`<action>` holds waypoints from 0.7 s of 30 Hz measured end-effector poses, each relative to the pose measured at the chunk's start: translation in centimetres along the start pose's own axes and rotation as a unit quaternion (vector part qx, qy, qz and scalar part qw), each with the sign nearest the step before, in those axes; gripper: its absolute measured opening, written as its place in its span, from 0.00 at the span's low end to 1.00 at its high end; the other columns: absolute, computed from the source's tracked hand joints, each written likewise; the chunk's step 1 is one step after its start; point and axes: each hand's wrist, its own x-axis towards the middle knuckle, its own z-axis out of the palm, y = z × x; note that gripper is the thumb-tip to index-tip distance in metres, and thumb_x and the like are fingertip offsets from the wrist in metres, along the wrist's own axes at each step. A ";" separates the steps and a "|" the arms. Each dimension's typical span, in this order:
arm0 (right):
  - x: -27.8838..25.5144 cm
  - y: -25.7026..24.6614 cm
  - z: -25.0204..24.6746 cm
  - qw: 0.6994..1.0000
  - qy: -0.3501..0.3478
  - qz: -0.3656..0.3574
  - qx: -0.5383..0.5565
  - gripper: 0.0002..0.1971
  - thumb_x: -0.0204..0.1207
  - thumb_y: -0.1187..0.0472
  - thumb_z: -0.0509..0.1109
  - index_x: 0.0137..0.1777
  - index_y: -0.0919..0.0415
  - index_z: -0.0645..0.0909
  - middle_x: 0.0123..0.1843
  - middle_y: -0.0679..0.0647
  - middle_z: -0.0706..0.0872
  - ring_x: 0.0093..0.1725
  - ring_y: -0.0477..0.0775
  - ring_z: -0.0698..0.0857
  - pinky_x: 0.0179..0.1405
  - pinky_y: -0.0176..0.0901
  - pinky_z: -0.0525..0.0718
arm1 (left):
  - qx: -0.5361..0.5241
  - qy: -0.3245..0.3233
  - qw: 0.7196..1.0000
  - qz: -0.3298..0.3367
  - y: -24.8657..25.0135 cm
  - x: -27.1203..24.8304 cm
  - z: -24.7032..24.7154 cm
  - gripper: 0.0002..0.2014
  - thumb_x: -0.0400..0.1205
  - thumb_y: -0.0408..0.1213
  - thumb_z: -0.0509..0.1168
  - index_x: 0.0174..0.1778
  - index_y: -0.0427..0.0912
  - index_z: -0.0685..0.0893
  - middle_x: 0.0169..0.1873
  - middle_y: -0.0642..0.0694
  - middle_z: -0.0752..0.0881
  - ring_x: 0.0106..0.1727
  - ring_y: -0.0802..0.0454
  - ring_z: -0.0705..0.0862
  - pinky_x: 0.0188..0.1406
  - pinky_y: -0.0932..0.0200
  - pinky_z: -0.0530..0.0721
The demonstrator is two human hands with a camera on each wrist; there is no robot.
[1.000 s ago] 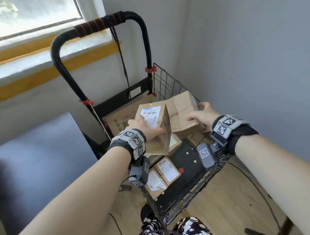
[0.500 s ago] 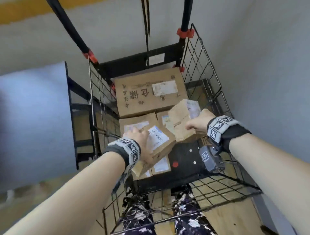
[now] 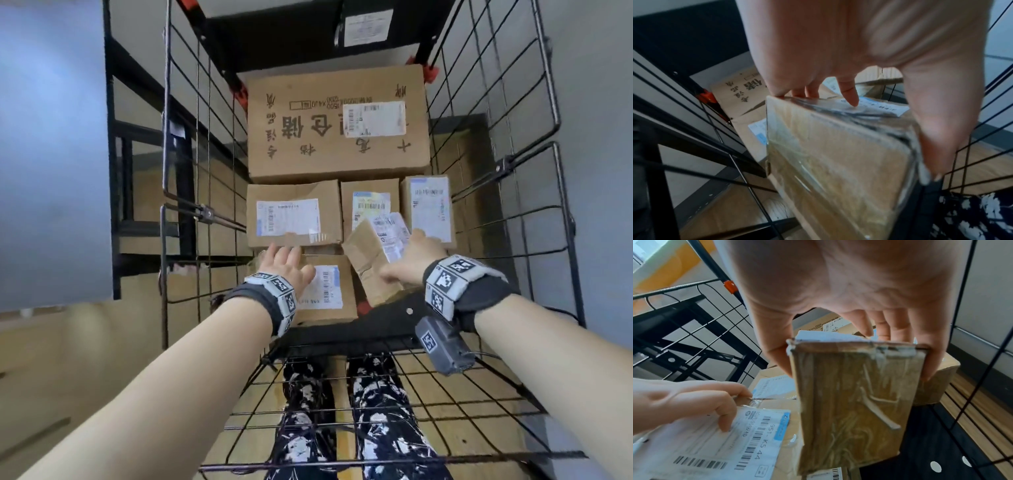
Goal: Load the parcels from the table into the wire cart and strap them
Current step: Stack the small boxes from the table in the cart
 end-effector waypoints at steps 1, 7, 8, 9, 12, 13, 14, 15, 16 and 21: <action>0.3 0.0 0.3 1.000 0.002 -0.005 0.003 0.41 0.59 0.47 0.79 0.67 0.63 0.66 0.60 0.61 0.76 0.52 0.59 0.80 0.47 0.45 0.81 | -0.003 -0.004 1.000 -0.002 0.0 0.7 0.5 0.44 0.66 0.41 0.78 0.76 0.48 0.62 0.81 0.33 0.51 0.81 0.34 0.51 0.81 0.35 0.44; 1.2 -0.4 2.3 0.998 0.039 -0.049 0.003 0.49 0.59 0.46 0.80 0.76 0.57 0.57 0.64 0.60 0.69 0.60 0.62 0.78 0.58 0.52 0.82 | -0.027 0.003 0.999 -0.035 -1.0 3.8 2.7 0.48 0.61 0.43 0.80 0.76 0.51 0.61 0.79 0.37 0.52 0.80 0.36 0.53 0.81 0.35 0.48; 1.3 -0.4 2.6 0.997 0.046 -0.057 -0.003 0.49 0.58 0.46 0.80 0.76 0.56 0.57 0.64 0.60 0.69 0.61 0.63 0.78 0.58 0.53 0.82 | -0.031 0.002 0.998 -0.046 -0.8 4.1 3.0 0.48 0.62 0.42 0.80 0.76 0.50 0.61 0.78 0.38 0.52 0.80 0.36 0.53 0.80 0.35 0.50; 1.3 -0.5 2.8 0.996 0.054 -0.064 -0.009 0.49 0.57 0.45 0.80 0.75 0.56 0.57 0.64 0.60 0.69 0.61 0.63 0.77 0.58 0.53 0.82 | -0.035 0.004 0.998 -0.061 -0.6 4.4 3.3 0.47 0.63 0.42 0.79 0.76 0.50 0.61 0.78 0.38 0.53 0.80 0.37 0.53 0.79 0.35 0.55; 1.3 -0.4 3.4 0.996 0.059 -0.071 -0.017 0.52 0.56 0.45 0.80 0.77 0.57 0.55 0.64 0.60 0.69 0.63 0.63 0.75 0.60 0.53 0.81 | -0.057 0.027 0.991 -0.115 0.2 5.4 4.3 0.36 0.72 0.40 0.72 0.75 0.46 0.63 0.73 0.39 0.59 0.74 0.41 0.60 0.66 0.40 0.74; 1.3 -0.4 3.6 0.996 0.059 -0.072 -0.015 0.54 0.56 0.45 0.80 0.78 0.57 0.54 0.64 0.60 0.69 0.64 0.62 0.75 0.61 0.53 0.80 | -0.074 0.027 0.988 -0.132 0.4 5.7 4.5 0.31 0.76 0.38 0.69 0.74 0.45 0.64 0.71 0.39 0.61 0.71 0.41 0.64 0.60 0.43 0.77; 1.2 -0.4 3.7 0.995 0.061 -0.077 -0.012 0.55 0.56 0.45 0.80 0.79 0.57 0.53 0.65 0.59 0.69 0.65 0.62 0.74 0.61 0.52 0.80 | -0.100 0.020 0.984 -0.147 0.5 6.0 4.6 0.28 0.78 0.36 0.67 0.73 0.44 0.64 0.68 0.39 0.64 0.68 0.41 0.67 0.54 0.45 0.78; 1.1 -0.5 3.7 0.994 0.061 -0.084 -0.014 0.56 0.56 0.44 0.80 0.80 0.57 0.53 0.65 0.59 0.68 0.65 0.61 0.74 0.61 0.52 0.80 | -0.136 0.006 0.978 -0.160 0.6 6.3 4.6 0.27 0.80 0.35 0.65 0.73 0.42 0.63 0.65 0.39 0.66 0.65 0.41 0.72 0.49 0.47 0.79; 0.9 -0.5 3.8 0.993 0.058 -0.096 -0.022 0.55 0.56 0.44 0.80 0.80 0.57 0.53 0.65 0.59 0.68 0.65 0.61 0.74 0.61 0.52 0.80 | -0.177 -0.013 0.970 -0.168 0.7 6.4 4.7 0.25 0.80 0.33 0.64 0.72 0.40 0.63 0.63 0.38 0.68 0.63 0.40 0.76 0.46 0.48 0.79; -0.4 -1.1 3.6 0.983 0.025 -0.156 -0.096 0.51 0.55 0.47 0.81 0.75 0.54 0.57 0.67 0.58 0.69 0.67 0.59 0.73 0.61 0.53 0.79 | -0.319 -0.033 0.933 -0.164 0.9 5.9 5.1 0.21 0.81 0.26 0.58 0.69 0.36 0.62 0.59 0.35 0.78 0.54 0.38 0.81 0.43 0.47 0.78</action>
